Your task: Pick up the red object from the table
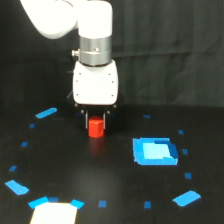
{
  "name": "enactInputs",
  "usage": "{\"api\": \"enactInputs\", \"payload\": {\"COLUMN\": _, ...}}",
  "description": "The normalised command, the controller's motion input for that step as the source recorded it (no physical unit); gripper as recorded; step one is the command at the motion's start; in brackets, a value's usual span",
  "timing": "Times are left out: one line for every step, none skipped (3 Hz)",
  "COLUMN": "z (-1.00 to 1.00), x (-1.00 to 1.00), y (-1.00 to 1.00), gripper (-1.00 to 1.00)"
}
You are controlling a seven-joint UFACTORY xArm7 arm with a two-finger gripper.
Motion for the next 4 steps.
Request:
{"api": "enactInputs", "payload": {"z": 1.00, "x": -0.15, "y": -0.39, "gripper": -1.00}}
{"api": "enactInputs", "payload": {"z": 1.00, "x": 0.04, "y": 0.21, "gripper": -0.94}}
{"api": "enactInputs", "payload": {"z": 1.00, "x": 0.23, "y": -0.33, "gripper": -1.00}}
{"api": "enactInputs", "payload": {"z": 1.00, "x": -0.08, "y": 0.19, "gripper": -1.00}}
